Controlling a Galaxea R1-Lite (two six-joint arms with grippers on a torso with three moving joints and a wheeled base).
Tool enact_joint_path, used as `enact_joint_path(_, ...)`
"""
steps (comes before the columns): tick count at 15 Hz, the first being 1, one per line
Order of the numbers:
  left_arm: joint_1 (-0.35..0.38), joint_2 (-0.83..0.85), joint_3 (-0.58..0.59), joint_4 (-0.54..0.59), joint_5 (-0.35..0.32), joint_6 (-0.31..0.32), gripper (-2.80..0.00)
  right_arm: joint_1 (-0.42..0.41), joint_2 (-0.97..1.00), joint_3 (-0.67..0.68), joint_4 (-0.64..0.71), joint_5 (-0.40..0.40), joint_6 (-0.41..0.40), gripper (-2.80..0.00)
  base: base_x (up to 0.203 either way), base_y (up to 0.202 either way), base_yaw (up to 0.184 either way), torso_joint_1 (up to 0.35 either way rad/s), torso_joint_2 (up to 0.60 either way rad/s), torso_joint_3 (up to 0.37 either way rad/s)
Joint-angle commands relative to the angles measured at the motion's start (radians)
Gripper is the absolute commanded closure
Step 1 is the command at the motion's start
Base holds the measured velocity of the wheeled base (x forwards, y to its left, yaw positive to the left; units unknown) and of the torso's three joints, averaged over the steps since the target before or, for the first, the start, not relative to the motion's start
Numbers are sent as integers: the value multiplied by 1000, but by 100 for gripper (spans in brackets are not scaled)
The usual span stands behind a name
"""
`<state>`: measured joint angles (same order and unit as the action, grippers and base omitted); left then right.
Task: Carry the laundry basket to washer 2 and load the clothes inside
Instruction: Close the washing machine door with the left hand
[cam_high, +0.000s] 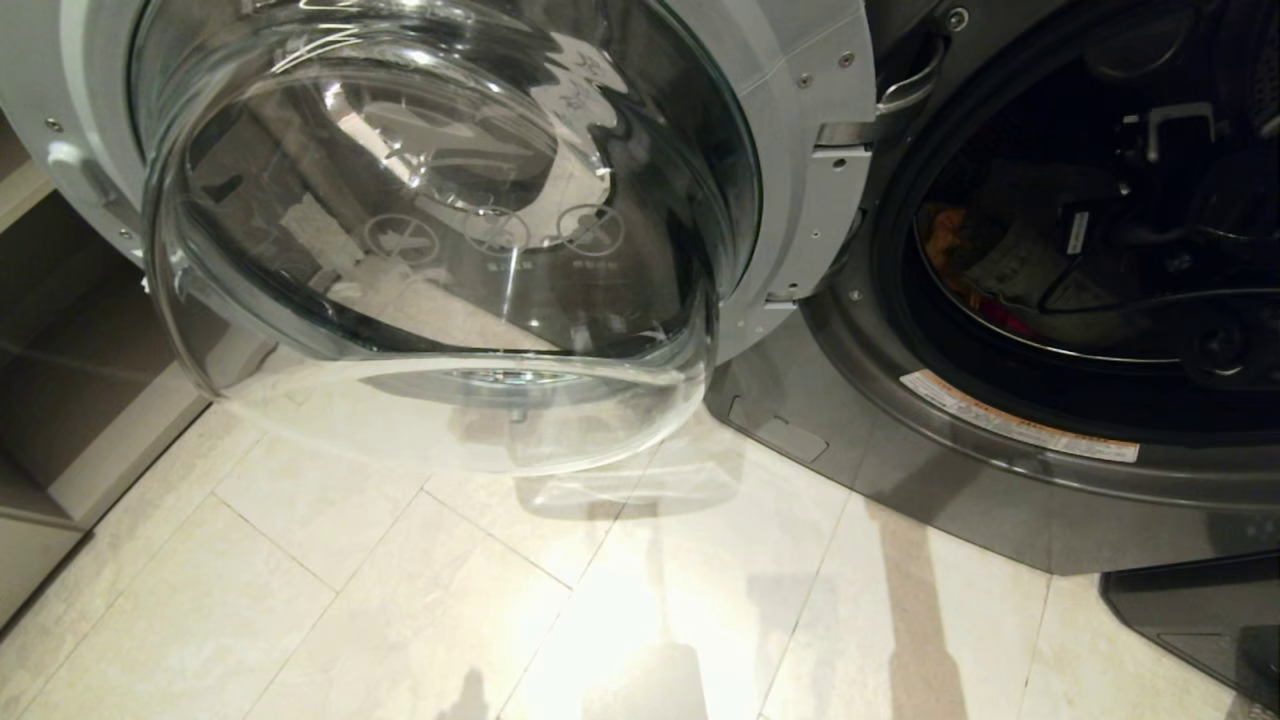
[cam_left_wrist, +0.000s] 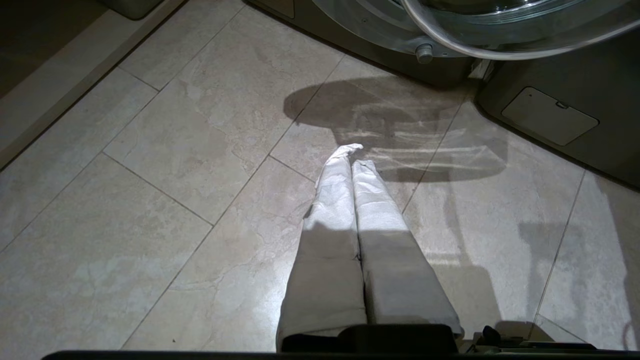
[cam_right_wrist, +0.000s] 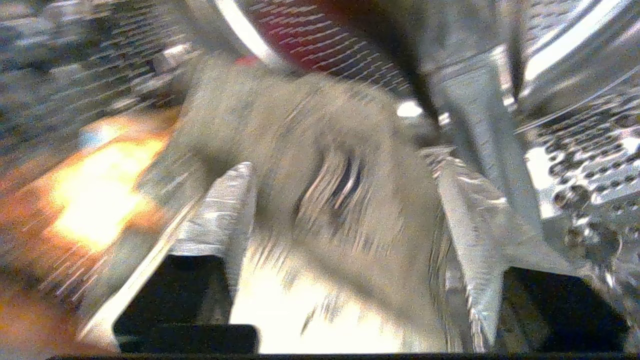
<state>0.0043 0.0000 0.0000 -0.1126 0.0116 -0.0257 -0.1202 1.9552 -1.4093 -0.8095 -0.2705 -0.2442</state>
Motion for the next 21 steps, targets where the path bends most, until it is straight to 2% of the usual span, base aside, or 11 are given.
enact_joint_path(1,0,0,40,-1,1,0,0,23,-236,169,36,27,14,-280,0,0,0,0,0,0)
enact_joint_path(7,0,0,40,-1,1,0,0,120,-653,560,169,48,28,-280,0,0,0,0,0,0)
enact_joint_path(9,0,0,40,-1,1,0,0,136,-803,651,292,48,30,-280,0,0,0,0,0,0)
enact_joint_path(11,0,0,40,-1,1,0,0,144,-947,716,497,30,39,-280,0,0,0,0,0,0)
enact_joint_path(13,0,0,40,-1,1,0,0,147,-1013,835,559,10,45,-280,0,0,0,0,0,0)
enact_joint_path(14,0,0,40,-1,1,0,0,148,-1034,904,536,10,47,0,0,0,0,0,0,0)
enact_joint_path(16,0,0,40,-1,1,0,0,151,-1067,1044,431,53,45,0,0,0,0,0,0,0)
enact_joint_path(20,0,0,40,-1,1,0,0,156,-1098,1259,180,228,42,0,0,0,0,0,0,0)
enact_joint_path(21,0,0,40,-1,1,0,0,164,-1099,1290,165,258,43,0,0,0,0,0,0,0)
